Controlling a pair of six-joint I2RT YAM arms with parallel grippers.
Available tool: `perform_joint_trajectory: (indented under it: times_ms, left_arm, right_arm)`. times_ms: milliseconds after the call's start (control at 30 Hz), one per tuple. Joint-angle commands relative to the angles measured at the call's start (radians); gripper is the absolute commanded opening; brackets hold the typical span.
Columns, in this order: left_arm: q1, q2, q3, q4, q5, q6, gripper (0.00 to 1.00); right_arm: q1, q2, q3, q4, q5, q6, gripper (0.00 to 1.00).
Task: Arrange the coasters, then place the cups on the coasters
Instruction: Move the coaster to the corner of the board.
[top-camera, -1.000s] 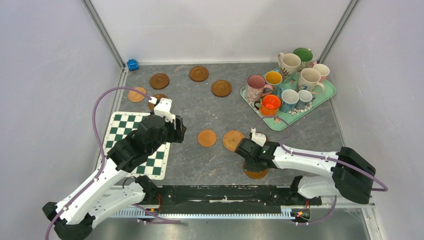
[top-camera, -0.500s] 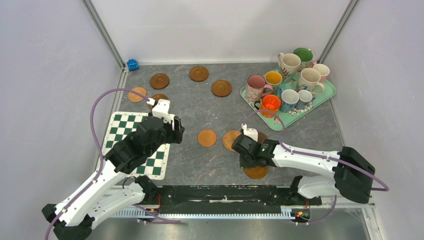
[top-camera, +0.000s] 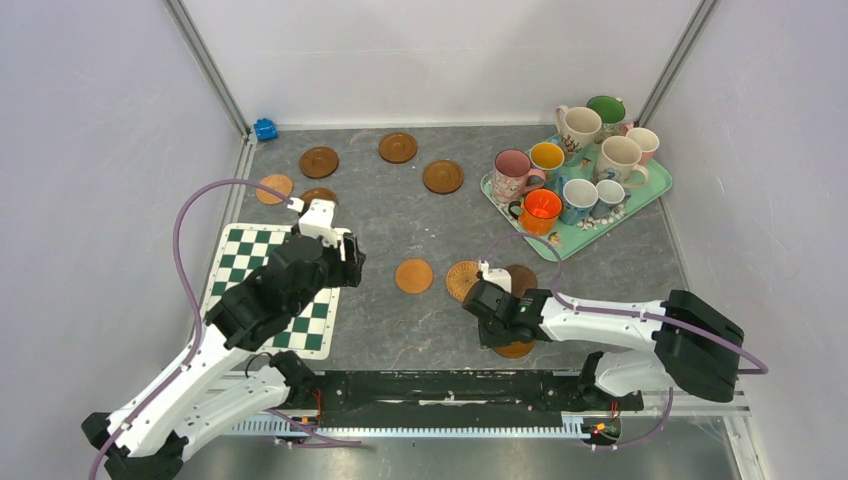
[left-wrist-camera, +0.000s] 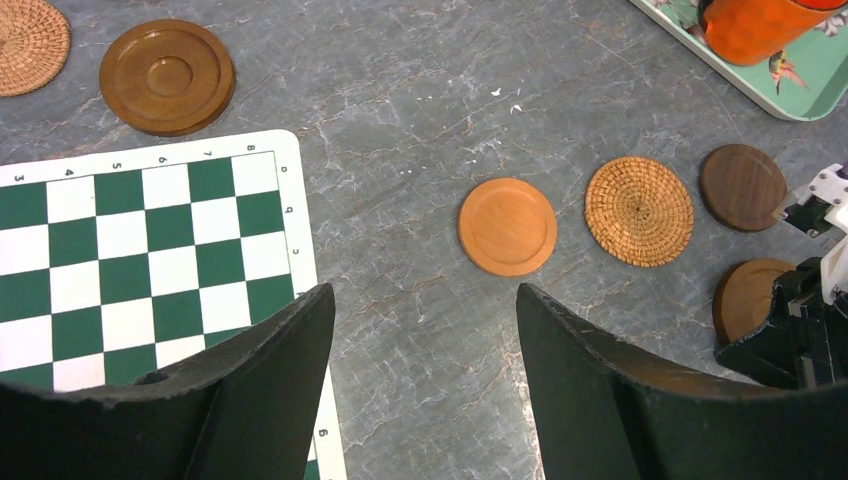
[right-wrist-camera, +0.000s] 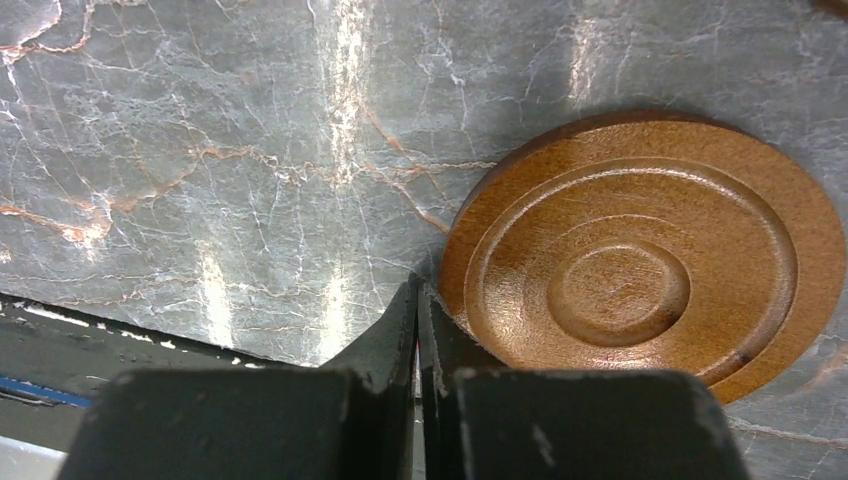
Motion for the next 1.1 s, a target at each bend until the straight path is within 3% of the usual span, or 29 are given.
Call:
perform_joint_trajectory:
  times_ms: [0,567,733,867,967,1067]
  left_arm:
    - [0.002,0.003,-0.004,0.01,-0.025,-0.009,0.74]
    - [0.002,0.05,-0.004,0.01,-0.022,-0.032,0.74]
    - [0.001,0.096,0.006,0.005,-0.026,-0.057,0.74]
    - [0.019,0.228,0.064,-0.033,-0.06,-0.068,0.74]
    - [0.112,0.347,0.119,-0.043,-0.027,-0.063,0.74]
    - [0.328,0.448,0.159,0.01,0.142,-0.072,0.72]
  right_arm:
    - [0.004,-0.009,-0.022,-0.031,0.068,-0.013,0.0]
    - [0.003,-0.073,-0.009,-0.032,0.064,-0.035,0.0]
    - [0.004,-0.109,0.032,0.124,-0.05,-0.177,0.0]
    - [0.004,-0.132,0.064,0.209,-0.077,-0.312,0.0]
    - [0.004,-0.14,0.086,0.229,-0.046,-0.362,0.0]
    - [0.004,-0.159,0.092,0.251,-0.025,-0.382,0.0]
